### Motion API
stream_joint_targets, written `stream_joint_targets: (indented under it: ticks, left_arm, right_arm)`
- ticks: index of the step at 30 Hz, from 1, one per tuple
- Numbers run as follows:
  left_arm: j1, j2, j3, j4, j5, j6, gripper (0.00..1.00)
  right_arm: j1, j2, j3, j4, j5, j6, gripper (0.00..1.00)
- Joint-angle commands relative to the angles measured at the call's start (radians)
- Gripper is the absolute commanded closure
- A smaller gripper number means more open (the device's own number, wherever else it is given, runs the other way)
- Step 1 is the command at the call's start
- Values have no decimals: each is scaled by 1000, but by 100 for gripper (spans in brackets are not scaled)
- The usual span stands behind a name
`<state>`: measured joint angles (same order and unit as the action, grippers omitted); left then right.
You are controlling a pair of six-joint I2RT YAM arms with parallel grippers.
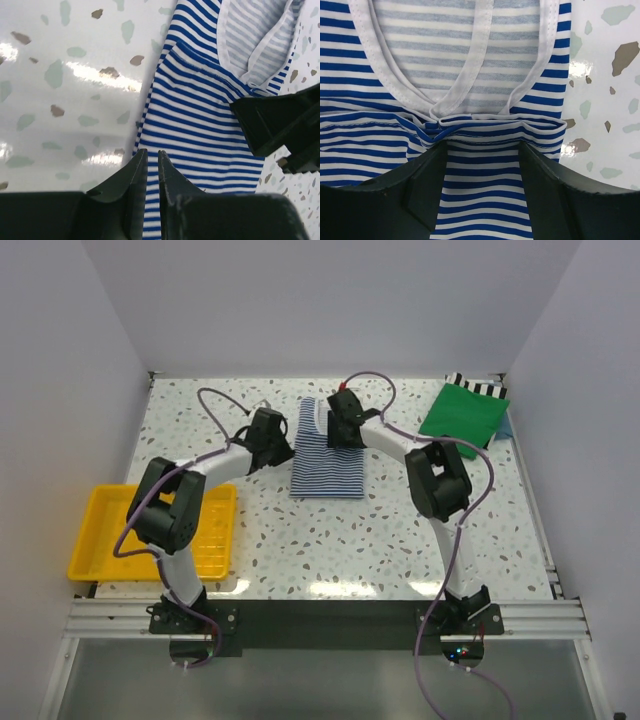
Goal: Fold and stack the tank tops
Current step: Fold the tank top
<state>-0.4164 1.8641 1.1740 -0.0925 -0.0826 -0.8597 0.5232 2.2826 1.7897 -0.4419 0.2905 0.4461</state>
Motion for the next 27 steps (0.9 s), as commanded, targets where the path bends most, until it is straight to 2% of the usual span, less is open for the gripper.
stream_joint_targets:
  ticks: [1, 9, 13, 17, 21, 27]
  left_arm:
    - [2, -149, -74, 5, -60, -70, 81]
    - [-35, -388, -302, -50, -54, -52, 79]
    - [-67, -509, -444, -87, -19, -32, 76]
    - [-142, -600, -556, -130, 33, 17, 66]
    - [-225, -646, -606, -165, 102, 50, 55]
    - [-262, -727, -672, -176, 199, 47, 43]
  right_arm:
    - [3, -28, -87, -47, -39, -78, 36]
    - [87, -187, -358, 51, -45, -126, 34]
    - [136, -262, -521, 81, -45, -92, 34]
    - [181, -357, -625, 32, -8, 34, 34]
    - [193, -498, -740, 74, -40, 149, 28]
    - [193, -673, -754, 49, -11, 190, 22]
